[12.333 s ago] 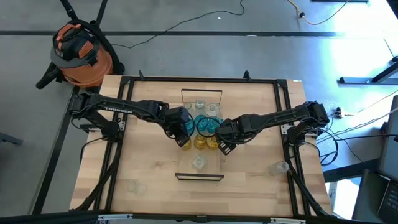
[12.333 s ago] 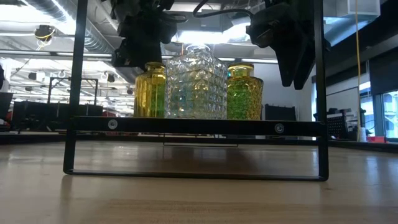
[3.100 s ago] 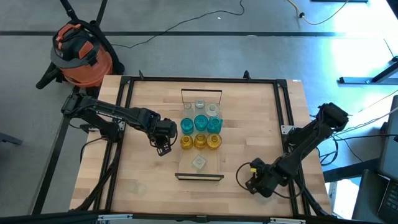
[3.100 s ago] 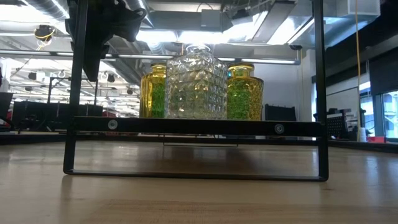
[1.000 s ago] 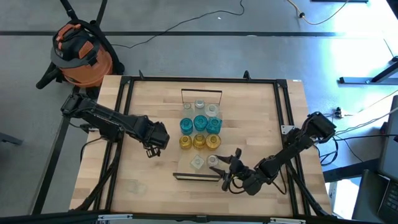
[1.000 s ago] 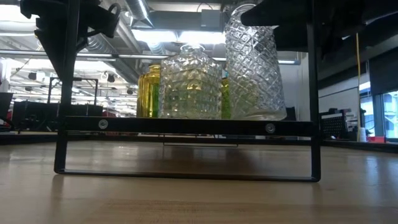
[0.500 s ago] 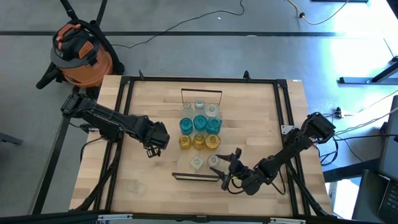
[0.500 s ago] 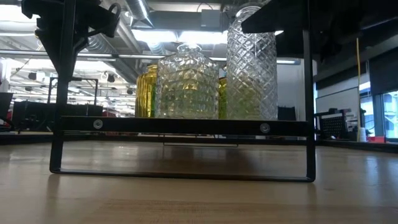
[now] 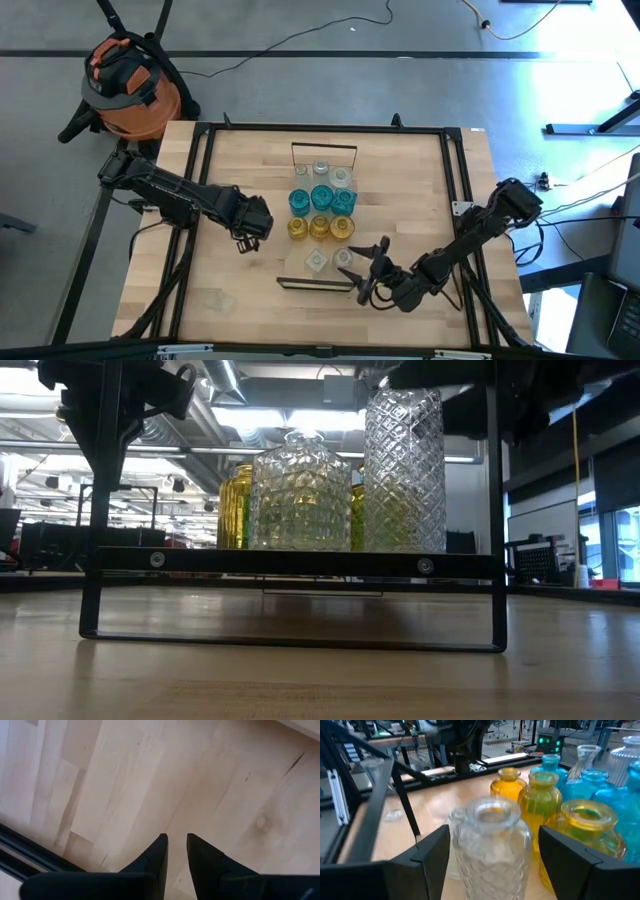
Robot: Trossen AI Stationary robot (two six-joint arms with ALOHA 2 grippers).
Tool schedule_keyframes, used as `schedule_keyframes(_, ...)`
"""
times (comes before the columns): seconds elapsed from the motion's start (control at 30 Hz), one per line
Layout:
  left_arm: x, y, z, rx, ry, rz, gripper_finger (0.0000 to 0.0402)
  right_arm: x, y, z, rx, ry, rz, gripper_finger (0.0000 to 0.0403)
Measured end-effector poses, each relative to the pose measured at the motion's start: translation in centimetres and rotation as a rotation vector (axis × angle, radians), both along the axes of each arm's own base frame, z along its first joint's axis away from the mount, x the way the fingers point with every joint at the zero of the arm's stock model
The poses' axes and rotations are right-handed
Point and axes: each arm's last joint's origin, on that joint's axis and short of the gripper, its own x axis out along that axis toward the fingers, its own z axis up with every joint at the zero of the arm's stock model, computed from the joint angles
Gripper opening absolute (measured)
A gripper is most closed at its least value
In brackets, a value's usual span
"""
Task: Sort vases onto shelf
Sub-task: Adjust the shelf
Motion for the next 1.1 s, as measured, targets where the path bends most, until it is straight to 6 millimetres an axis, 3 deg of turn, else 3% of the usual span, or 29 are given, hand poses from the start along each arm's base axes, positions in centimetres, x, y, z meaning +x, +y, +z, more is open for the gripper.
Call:
schedule_keyframes(0.2,0.6,-0.2,-0.5,-0.164,-0.043,0.099,0.0064,-0.3,-0.2,3.0,0.052,-0.07,0.002,0.0261)
schedule_keyframes(0.3,1.2,-0.5,-2.4,-0.335,-0.093,0.211,0.0064,-0.4,-0.3,5.1,0.058,-0.105,0.009,0.0261)
schedule_keyframes(0.53,0.8,-0.7,-7.5,-0.502,-0.181,0.491,0.0064,-1.6,-1.4,11.3,0.084,-0.222,0.001,0.0261)
schedule_keyframes(0.7,1.6,-1.6,-9.3,-0.645,-0.406,0.643,0.0064,-3.3,-2.9,15.0,0.079,-0.276,-0.079,0.0261)
schedule_keyframes(0.87,1.3,-1.8,-10.1,-0.608,-0.537,0.839,0.0064,-5.3,-4.7,17.6,0.088,-0.308,-0.144,0.0261)
schedule_keyframes(1.1,1.1,-2.6,-10.1,-0.588,-0.605,0.897,0.0064,-7.2,-6.4,19.3,0.072,-0.31,-0.181,0.0261)
